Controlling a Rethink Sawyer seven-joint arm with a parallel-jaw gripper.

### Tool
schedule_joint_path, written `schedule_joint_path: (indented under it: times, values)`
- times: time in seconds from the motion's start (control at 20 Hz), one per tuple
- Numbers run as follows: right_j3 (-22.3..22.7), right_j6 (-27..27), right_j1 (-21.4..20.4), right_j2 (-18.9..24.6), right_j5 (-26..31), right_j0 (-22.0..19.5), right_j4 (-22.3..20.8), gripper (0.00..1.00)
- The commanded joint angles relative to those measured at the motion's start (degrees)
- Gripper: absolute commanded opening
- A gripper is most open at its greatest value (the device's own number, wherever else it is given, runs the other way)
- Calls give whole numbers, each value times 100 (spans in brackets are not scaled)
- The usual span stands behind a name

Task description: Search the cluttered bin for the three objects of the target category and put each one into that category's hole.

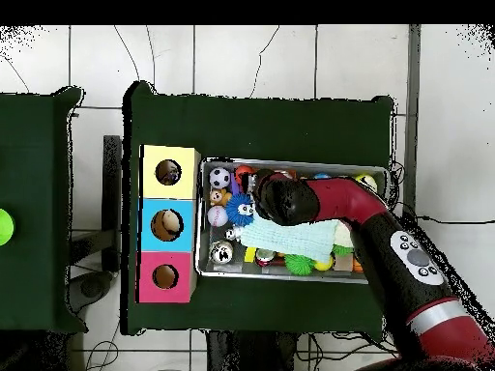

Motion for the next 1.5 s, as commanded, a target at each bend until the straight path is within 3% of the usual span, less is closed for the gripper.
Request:
schedule_joint_path:
  times: [0.05, 0.6, 1.15, 1.5]
  values:
    - [-570, -1916, 400, 245, 885, -91, -498, 100]
    - [-743, -2076, 541, 439, 1238, -116, -641, 100]
    - [-817, -2555, 266, 691, 2235, -339, -405, 100]
    - [-851, -2762, 300, 847, 2410, -513, -424, 100]
